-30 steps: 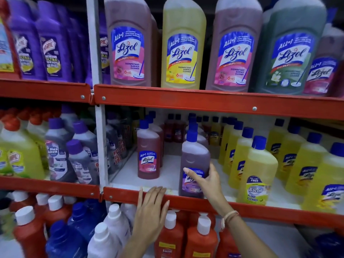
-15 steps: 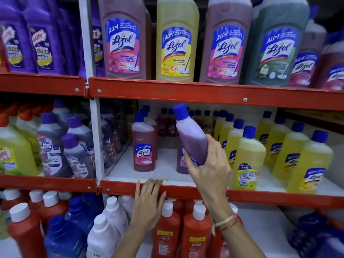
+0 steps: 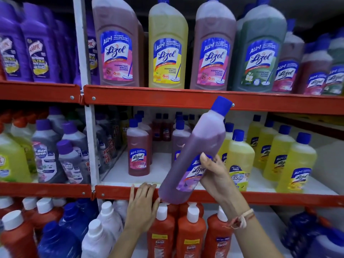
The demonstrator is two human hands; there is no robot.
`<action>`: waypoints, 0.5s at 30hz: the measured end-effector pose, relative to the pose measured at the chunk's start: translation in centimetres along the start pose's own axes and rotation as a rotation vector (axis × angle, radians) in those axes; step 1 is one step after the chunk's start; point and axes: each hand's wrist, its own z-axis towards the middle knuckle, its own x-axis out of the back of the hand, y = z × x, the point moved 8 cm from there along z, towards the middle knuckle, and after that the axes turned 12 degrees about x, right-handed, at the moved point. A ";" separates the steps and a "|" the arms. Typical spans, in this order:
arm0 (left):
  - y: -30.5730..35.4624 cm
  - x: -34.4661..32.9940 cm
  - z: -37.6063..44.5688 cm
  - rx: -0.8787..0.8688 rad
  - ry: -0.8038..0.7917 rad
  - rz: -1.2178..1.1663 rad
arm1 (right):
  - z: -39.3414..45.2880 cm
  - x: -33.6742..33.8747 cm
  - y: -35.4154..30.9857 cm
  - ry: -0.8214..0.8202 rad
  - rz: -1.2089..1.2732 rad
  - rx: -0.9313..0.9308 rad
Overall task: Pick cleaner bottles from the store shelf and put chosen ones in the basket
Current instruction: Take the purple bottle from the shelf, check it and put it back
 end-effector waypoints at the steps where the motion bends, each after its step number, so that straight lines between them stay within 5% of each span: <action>1: -0.1 -0.1 0.0 -0.009 0.001 -0.002 | -0.2 0.0 0.1 -0.039 0.037 -0.010; 8: 0.0 -0.5 0.1 -0.009 -0.032 0.042 | -1.6 -0.7 0.2 -0.288 0.141 -0.081; 15: 0.2 0.0 0.0 0.000 -0.022 0.006 | 0.7 2.6 0.6 -0.117 -0.127 -0.094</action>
